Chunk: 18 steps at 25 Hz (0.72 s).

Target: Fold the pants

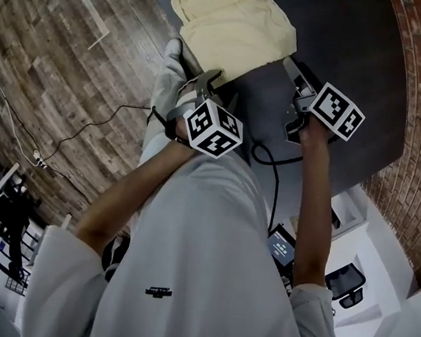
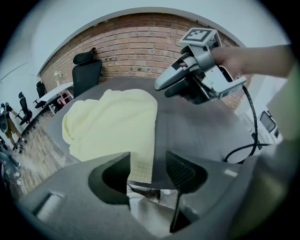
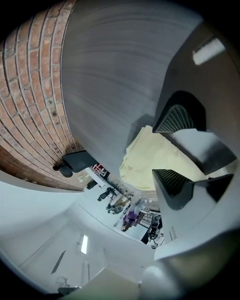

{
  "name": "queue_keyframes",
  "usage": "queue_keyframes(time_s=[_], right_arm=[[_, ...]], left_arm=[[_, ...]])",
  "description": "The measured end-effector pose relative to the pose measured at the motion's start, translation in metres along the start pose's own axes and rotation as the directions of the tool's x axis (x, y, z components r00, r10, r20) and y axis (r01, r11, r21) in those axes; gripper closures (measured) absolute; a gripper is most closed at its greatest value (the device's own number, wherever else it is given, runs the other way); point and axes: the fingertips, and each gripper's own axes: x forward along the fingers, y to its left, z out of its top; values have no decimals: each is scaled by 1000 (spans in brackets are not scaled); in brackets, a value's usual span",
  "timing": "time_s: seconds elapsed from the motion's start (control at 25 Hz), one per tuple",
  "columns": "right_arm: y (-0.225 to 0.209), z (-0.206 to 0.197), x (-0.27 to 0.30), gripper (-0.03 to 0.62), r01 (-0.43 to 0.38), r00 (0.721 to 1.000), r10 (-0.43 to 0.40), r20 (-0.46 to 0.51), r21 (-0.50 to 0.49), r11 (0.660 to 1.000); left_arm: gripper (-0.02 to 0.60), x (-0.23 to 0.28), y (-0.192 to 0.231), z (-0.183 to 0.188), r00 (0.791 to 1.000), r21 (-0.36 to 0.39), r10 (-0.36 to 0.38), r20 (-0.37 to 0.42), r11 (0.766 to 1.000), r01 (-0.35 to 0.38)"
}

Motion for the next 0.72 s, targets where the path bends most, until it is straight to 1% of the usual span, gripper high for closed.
queue_keyframes(time_s=[0.2,0.28,0.4,0.48,0.56,0.64,0.72], right_arm=[[-2,-7,13,345,-3,999,3,-34,0,1000],[-3,-8,19,345,-3,999,4,-46,5,1000],[-7,-8,26,345,1,998,0,-61,13,1000],[-10,-9,32,345,6,997,-5,-74,17,1000],[-13,-11,39,333,11,996,-8,-87,28,1000],[-17,-12,45,322,11,996,-4,-92,71,997],[-23,-12,53,322,5,996,9,-90,155,988]], left_arm=[[337,20,-1,-14,999,3,1,-36,1000,-1],[337,28,0,-18,999,10,11,-51,1000,-10],[343,39,4,-21,997,39,40,-66,999,-37],[396,40,10,-21,995,55,73,-64,996,-69],[413,40,12,-22,994,64,86,-61,995,-82],[419,40,12,-23,994,77,85,-61,994,-80],[428,40,14,-22,995,80,76,-63,994,-71]])
